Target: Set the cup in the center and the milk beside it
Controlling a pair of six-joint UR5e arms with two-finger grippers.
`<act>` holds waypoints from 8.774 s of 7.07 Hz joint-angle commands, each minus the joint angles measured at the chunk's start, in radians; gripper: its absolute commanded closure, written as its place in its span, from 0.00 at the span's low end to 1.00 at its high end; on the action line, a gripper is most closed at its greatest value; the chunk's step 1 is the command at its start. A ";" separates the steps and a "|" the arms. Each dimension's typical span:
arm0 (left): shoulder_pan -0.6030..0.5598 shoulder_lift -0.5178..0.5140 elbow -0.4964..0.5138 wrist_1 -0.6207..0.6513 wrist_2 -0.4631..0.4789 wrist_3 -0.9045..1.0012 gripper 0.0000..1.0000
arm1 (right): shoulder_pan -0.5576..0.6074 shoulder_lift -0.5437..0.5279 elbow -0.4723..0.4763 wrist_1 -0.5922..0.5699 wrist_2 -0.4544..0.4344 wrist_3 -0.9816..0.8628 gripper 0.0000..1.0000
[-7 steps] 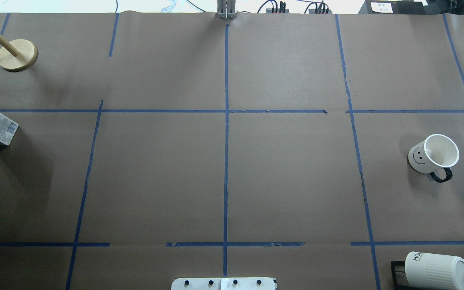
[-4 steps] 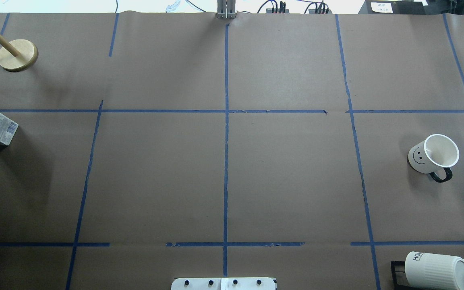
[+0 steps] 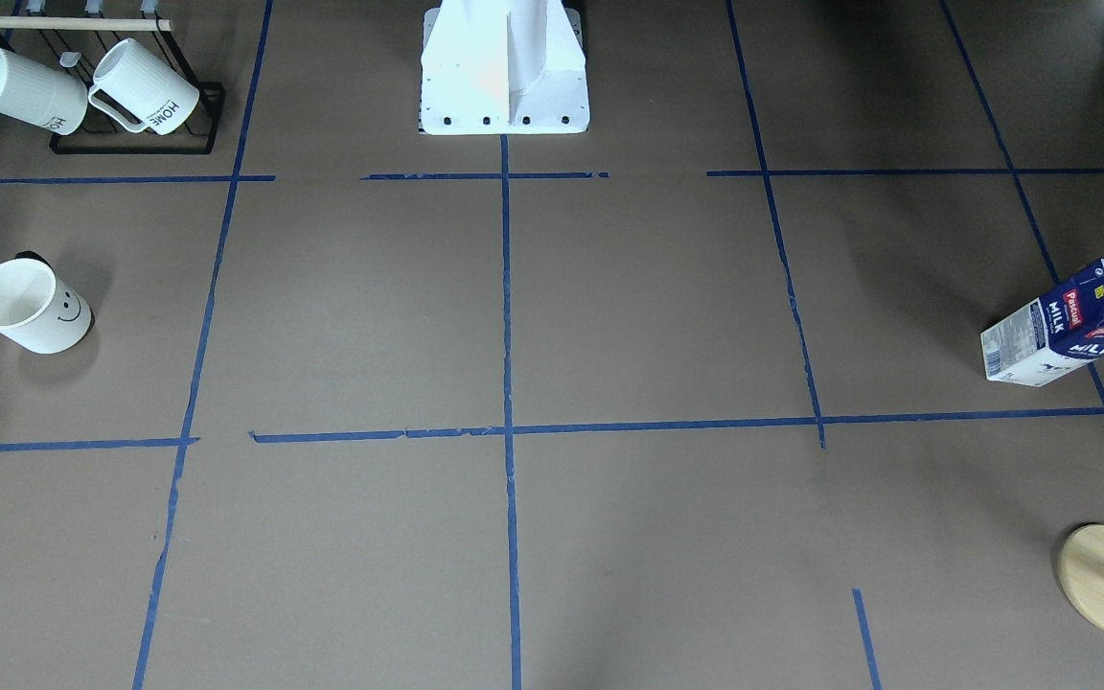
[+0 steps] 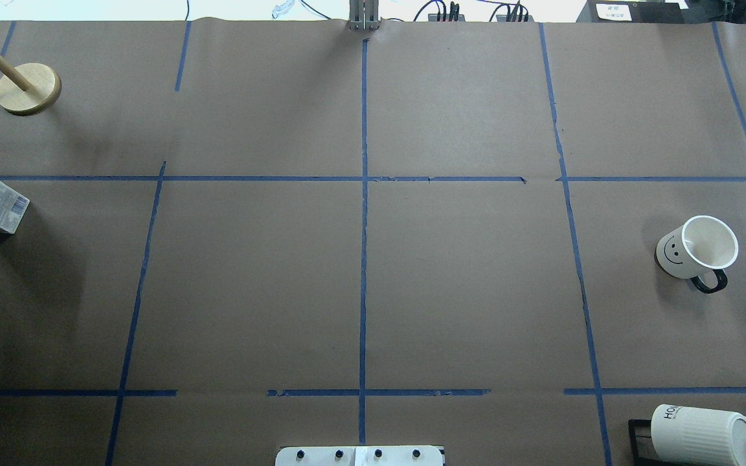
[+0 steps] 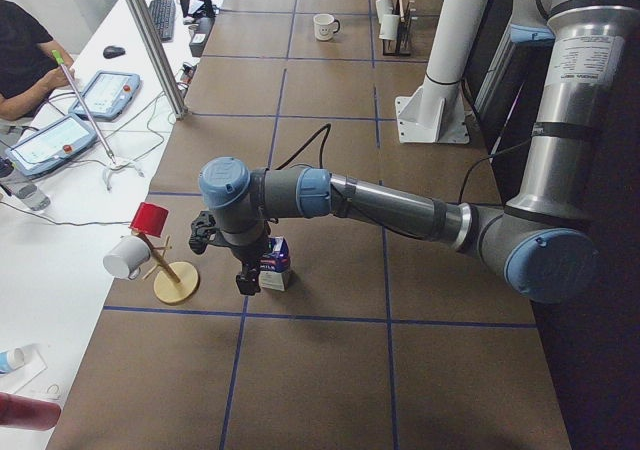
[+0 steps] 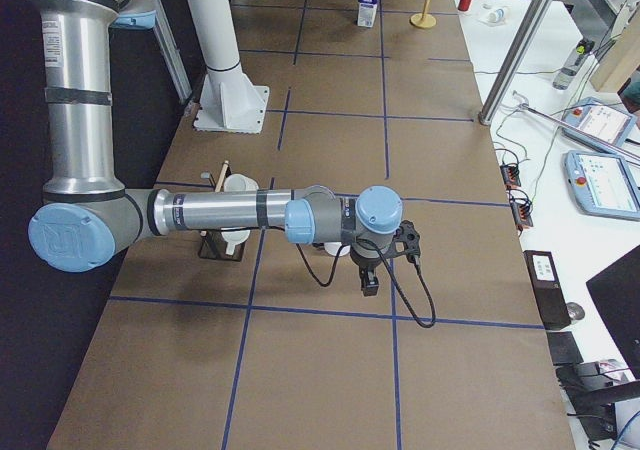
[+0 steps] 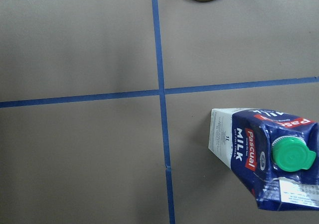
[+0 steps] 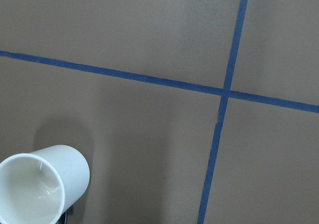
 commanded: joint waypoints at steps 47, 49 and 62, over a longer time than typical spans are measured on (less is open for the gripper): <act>0.211 -0.081 0.076 -0.161 0.012 -0.344 0.00 | -0.485 0.441 0.031 0.265 -0.060 1.267 0.00; 0.214 -0.067 0.078 -0.161 0.006 -0.345 0.00 | -0.486 0.442 0.034 0.267 -0.060 1.269 0.00; 0.499 -0.422 -0.117 0.116 0.010 -0.844 0.96 | -0.493 0.444 0.045 0.267 -0.060 1.267 0.00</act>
